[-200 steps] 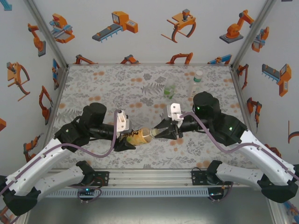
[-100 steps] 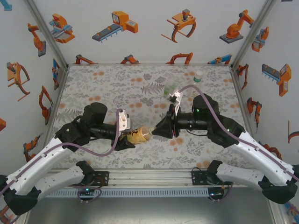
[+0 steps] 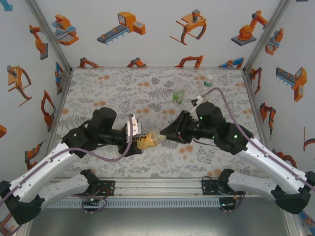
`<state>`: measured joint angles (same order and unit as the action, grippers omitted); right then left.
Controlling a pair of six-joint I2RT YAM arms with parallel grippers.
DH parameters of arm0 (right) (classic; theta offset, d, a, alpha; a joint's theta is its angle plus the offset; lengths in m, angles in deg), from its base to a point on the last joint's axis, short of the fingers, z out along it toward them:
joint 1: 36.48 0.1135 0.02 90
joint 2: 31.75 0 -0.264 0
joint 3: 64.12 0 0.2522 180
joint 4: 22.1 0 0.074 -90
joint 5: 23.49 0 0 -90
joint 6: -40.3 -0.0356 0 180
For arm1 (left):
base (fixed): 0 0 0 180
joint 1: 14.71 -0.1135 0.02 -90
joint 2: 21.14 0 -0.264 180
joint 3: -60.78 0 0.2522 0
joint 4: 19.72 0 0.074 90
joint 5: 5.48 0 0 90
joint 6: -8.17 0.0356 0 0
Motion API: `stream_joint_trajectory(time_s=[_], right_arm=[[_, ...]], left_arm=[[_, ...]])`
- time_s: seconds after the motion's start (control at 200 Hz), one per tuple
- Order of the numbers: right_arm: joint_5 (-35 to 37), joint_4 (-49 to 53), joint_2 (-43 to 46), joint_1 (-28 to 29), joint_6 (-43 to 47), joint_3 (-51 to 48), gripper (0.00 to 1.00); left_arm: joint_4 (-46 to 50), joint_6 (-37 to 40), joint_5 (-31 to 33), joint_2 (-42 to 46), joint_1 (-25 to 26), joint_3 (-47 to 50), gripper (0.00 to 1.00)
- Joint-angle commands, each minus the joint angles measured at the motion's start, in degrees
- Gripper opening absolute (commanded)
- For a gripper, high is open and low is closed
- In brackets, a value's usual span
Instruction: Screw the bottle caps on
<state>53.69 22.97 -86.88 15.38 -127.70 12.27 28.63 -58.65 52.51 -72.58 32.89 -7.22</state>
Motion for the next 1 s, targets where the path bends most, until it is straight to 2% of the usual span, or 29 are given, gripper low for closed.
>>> stream_joint_trajectory(time_s=[0.0, 0.035, 0.105, 0.24, 0.365, 0.521, 0.681, 0.906, 0.996], right_arm=[[1.75, 0.41, -0.32, 0.35, -2.87, 0.36, 0.0], [1.74, 0.29, -0.45, 0.35, -1.39, 1.02, 0.01], [2.33, -0.97, -0.2, 0.35, 2.21, 2.1, 0.2], [3.39, -4.15, 1.23, 0.35, 10.56, 3.38, 0.45], [5.01, -3.48, 2.16, 0.29, 20.94, 6.25, 0.6], [4.56, -6.09, 3.86, 0.33, 37.38, 6.96, 0.6], [-5.07, -8.88, 5.08, 0.35, 60.01, 7.17, 0.6], [-22.15, -0.7, 2.01, 0.35, 87.33, 11.08, 0.6], [-25.71, 0.93, 1.28, 0.35, 94.77, 11.5, 0.6]], left_arm=[[-6.25, 0.98, -3.12, -0.3, 0.31, -1.59, 0.0], [-6.25, 0.96, -3.21, -0.49, 0.31, -1.75, 0.0], [-6.24, 1.08, -3.39, -0.66, 0.31, -1.84, 0.0], [-6.07, 1.12, -3.48, -0.52, 0.31, -1.84, 0.0], [-5.69, 1.12, -3.5, -0.16, 0.31, -1.88, 0.0], [-5.51, 0.95, -4.07, 0.37, 0.31, -1.64, 0.0], [-5.23, 0.73, -4.91, 1.02, 0.31, -1.56, 0.0], [-4.97, 1.55, -7.23, 1.81, 0.31, -1.48, 0.0], [-5.0, 1.47, -8.15, 1.87, 0.35, -1.56, 0.0]])
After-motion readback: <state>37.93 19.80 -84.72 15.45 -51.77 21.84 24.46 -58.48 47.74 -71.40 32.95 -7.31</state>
